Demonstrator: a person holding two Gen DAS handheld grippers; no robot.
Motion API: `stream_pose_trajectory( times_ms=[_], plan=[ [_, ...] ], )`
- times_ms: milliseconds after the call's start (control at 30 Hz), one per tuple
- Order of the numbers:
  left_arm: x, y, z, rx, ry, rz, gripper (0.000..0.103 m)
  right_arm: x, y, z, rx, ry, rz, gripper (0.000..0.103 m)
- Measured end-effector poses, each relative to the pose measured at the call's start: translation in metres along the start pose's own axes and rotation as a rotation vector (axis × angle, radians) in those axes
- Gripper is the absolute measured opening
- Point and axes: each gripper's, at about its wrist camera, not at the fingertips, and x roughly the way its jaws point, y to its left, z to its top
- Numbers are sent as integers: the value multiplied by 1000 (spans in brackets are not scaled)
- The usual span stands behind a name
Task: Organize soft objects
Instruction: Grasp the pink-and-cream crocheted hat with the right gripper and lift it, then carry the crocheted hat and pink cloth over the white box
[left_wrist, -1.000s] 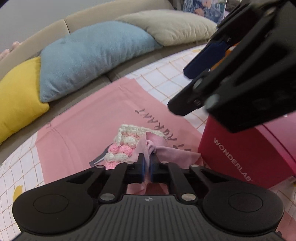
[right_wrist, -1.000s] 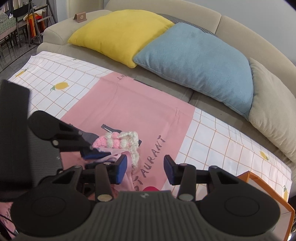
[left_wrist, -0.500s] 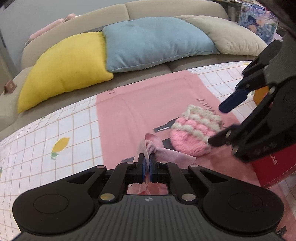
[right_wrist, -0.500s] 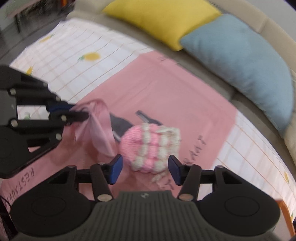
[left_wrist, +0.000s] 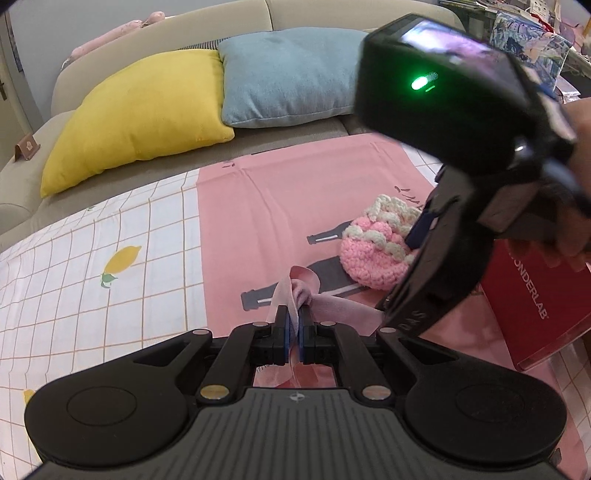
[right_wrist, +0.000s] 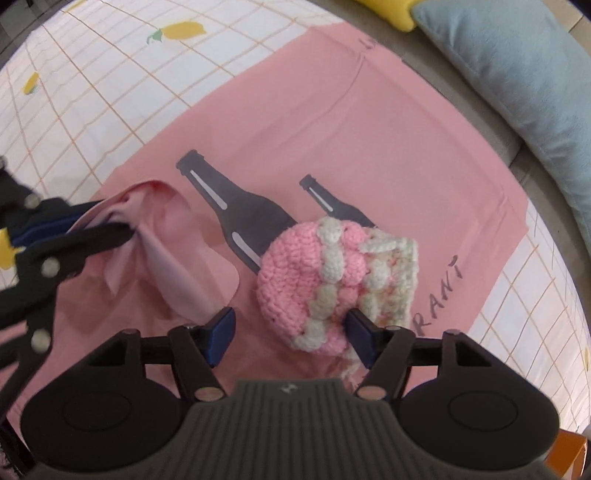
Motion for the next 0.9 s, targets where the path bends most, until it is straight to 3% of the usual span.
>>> stream_pose_trajectory(
  times_ms=[100,133,167,233,433,567,767,900],
  plan=[
    [-2,-1,-2,1,3,-2,5,4,8,2,-17,0,-42,59],
    [-2,-2,-2,-1,3,-2,5,5,11,2,-29,-3,-64,45],
    [-3,-2,-2,-4,3,-3,5,5,14,1,-44,-6,-103,38],
    [-5,-2,-2,-9,3,-2,5,5,15,-1,-58,-12,-114,36],
    [-10,-3,3,-3,-1,7,5,-2,19,-9,-60,-48,-160,19],
    [-16,-5,4,10,-6,3,5,-20,25,-19,-72,-106,-204,17],
    [-32,-11,2,16,-19,2,5,-69,34,-43,-50,-251,-202,17],
    [-48,-13,-2,15,-25,-4,5,-112,39,-65,6,-366,-148,17]
  ],
)
